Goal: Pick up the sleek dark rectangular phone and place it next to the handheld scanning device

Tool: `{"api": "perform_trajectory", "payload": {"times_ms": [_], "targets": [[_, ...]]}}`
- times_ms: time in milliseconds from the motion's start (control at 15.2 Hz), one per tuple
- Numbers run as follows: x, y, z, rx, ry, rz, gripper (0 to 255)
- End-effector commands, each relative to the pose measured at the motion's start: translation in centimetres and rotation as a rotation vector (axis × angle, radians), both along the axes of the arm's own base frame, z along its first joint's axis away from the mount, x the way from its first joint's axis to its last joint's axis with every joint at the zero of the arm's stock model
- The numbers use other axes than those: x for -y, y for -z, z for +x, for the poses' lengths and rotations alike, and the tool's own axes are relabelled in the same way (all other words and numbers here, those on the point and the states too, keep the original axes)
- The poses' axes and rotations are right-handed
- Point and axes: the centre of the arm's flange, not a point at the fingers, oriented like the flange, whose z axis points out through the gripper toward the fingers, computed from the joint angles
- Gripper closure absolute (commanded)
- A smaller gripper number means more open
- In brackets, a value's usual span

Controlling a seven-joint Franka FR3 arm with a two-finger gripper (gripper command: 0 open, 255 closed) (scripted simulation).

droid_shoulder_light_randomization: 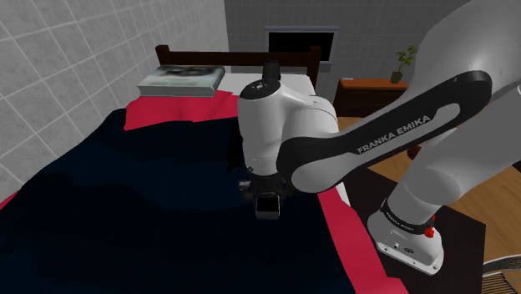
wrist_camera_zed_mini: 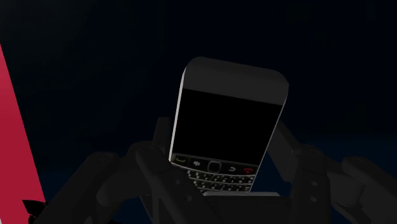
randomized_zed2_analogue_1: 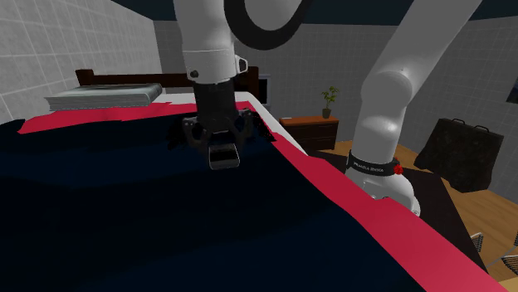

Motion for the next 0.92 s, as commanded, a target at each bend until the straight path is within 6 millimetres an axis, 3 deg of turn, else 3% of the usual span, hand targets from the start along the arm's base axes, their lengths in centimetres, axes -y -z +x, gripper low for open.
{"api": "perform_trajectory", "payload": {"times_ms": [0, 858], "targets": [[0.1, -1.1, -0.1, 0.0, 0.0, 0.0, 255], [0.1, -8.0, -0.1, 0.0, 0.0, 0.0, 255]]}}
